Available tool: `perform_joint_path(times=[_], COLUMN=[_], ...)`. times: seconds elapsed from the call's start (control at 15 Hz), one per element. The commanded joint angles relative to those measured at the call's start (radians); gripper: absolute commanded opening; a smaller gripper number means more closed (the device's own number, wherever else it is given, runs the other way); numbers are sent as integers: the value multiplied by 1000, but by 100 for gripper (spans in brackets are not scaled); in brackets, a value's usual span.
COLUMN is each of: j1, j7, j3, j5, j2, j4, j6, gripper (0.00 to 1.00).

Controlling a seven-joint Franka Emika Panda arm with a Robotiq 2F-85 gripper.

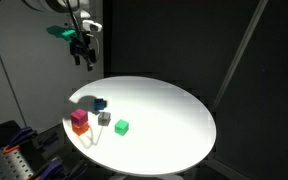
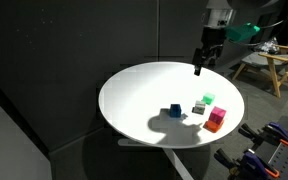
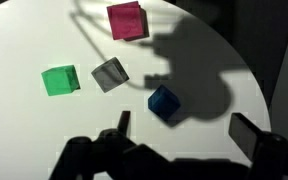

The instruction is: Pick up the blue block and put it on top of the gray block

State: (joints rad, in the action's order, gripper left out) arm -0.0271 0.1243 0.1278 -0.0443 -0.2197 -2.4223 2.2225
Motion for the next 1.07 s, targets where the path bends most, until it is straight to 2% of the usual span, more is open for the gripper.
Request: perform_joint_path(times=[0.0, 0.67, 1.0], j1=[-16, -18, -24], j7=[-4, -9, -8], j3=[-17, -21, -17], j5=[4, 4, 3], j2=[11, 24, 96], j4=[6, 19, 54], j6=[-2, -2, 76], gripper=[100, 100, 100])
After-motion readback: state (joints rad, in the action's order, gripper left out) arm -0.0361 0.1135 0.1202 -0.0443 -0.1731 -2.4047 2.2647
